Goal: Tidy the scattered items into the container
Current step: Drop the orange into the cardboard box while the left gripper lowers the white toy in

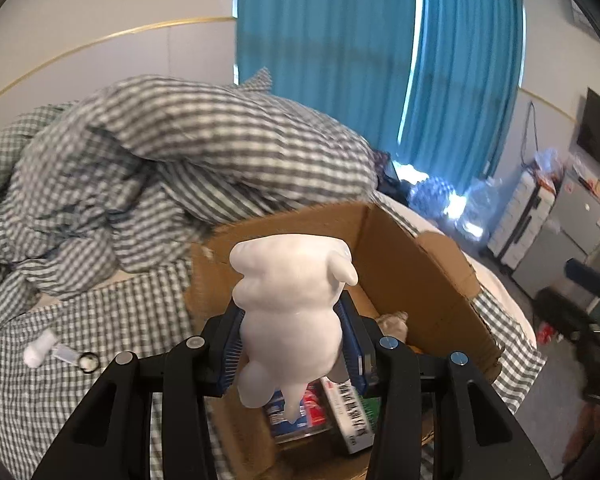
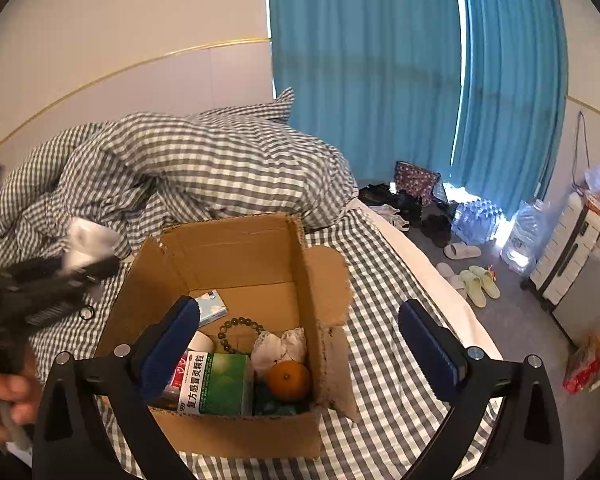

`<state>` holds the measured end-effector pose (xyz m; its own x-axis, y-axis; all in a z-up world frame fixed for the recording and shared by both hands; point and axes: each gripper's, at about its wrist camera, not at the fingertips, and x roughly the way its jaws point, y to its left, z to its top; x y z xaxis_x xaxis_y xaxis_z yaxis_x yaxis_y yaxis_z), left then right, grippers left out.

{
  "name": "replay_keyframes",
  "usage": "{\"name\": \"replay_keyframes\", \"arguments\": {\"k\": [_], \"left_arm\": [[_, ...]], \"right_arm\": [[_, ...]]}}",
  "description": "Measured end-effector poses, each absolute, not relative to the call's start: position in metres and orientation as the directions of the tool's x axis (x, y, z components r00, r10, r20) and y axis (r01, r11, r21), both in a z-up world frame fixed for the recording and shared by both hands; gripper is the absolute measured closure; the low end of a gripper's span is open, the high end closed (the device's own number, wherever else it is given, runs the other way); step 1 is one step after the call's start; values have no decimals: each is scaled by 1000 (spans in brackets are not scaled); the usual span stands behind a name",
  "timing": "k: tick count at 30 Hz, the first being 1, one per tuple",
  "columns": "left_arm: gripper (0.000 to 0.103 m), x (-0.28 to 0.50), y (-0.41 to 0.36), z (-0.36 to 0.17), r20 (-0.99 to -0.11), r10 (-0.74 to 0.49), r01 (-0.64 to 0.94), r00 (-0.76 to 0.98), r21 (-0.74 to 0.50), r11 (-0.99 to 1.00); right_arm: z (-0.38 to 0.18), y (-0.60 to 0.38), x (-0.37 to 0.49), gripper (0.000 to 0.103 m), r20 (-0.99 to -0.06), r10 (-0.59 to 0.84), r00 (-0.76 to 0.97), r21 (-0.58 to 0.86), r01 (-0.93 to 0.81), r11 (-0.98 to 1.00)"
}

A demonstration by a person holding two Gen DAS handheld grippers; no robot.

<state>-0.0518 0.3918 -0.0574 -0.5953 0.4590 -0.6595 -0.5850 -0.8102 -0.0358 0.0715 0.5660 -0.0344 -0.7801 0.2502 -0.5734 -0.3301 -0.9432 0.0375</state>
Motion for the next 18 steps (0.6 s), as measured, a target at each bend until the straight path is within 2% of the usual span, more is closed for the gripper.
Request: {"name": "replay_keyframes", "arguments": {"k": [5, 8, 11, 15, 18], "left_arm": [[59, -47, 421, -83, -710, 451, -632, -541, -11, -775], [53, -48, 426, -94, -738, 432, -634, -519, -6, -773], [42, -49, 425, -98, -747, 419, -631, -517, 2, -776], [12, -49, 408, -91, -725, 436, -620, -533, -17, -785], [5, -51, 389, -78, -700, 461, -617, -546, -37, -786]], "right_arm": [[-33, 569, 80, 0, -563, 255, -786, 60, -347, -936], [-31, 564, 80, 0, -559, 251, -790, 63, -343, -937], [-29, 559, 76, 0, -566, 233, -791, 72, -329, -942], [-24, 543, 74, 0, -552, 220, -805, 89, -319, -944], [-21, 528, 70, 0, -543, 202, -815, 95, -298, -950]]}}
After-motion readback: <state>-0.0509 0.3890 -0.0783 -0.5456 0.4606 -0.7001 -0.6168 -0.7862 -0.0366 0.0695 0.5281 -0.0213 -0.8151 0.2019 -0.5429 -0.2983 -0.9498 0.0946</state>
